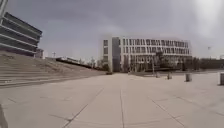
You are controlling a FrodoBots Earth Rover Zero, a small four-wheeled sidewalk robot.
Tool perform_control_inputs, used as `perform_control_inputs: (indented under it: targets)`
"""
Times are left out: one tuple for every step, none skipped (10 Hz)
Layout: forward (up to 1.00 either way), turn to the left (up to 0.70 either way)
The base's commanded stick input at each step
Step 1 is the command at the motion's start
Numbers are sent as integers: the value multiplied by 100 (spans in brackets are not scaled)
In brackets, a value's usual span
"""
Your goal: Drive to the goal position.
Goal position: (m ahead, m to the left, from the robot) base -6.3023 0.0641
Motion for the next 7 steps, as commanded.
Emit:
perform_control_inputs:
  targets:
    - [70, -27]
    - [70, -27]
    - [70, -27]
    - [70, -27]
    - [70, -27]
    - [70, -27]
    - [70, -27]
